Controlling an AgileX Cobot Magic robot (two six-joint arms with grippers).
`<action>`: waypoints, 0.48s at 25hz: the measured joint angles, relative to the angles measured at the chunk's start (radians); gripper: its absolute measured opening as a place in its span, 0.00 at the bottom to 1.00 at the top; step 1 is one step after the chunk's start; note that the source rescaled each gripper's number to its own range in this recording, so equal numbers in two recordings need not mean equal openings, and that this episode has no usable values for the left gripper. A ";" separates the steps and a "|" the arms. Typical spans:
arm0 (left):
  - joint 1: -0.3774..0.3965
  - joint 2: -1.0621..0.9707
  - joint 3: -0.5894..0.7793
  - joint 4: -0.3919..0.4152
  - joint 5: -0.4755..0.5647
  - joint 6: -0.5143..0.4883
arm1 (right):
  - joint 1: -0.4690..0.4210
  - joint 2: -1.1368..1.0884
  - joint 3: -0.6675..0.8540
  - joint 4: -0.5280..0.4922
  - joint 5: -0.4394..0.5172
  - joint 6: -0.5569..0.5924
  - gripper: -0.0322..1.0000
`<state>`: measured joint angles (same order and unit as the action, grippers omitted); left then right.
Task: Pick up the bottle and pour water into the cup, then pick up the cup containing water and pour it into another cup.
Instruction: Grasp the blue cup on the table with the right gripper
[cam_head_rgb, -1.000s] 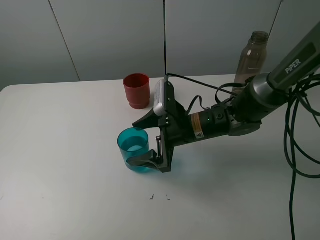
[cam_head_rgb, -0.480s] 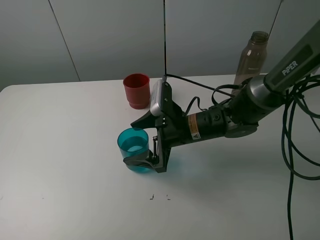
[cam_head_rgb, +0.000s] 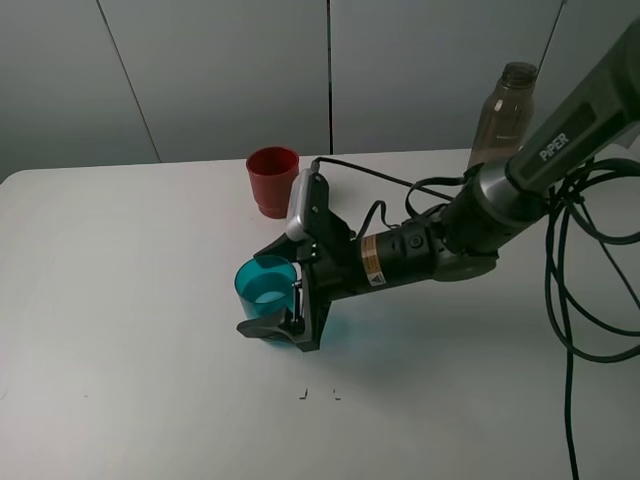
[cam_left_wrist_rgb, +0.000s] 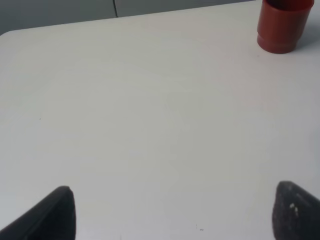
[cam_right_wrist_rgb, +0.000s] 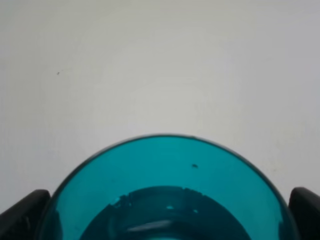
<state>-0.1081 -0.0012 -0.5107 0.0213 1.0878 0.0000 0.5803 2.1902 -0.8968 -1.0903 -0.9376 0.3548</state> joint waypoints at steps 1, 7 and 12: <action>0.000 0.000 0.000 0.000 0.000 0.000 | 0.000 0.000 0.000 0.001 0.000 0.000 1.00; 0.000 0.000 0.000 0.000 0.000 0.000 | 0.000 0.000 0.000 0.001 0.011 0.000 1.00; 0.000 0.000 0.000 0.000 0.000 0.000 | 0.000 0.002 0.000 0.002 0.027 -0.001 1.00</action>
<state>-0.1081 -0.0012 -0.5107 0.0213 1.0878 0.0000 0.5803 2.1923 -0.8968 -1.0879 -0.9108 0.3543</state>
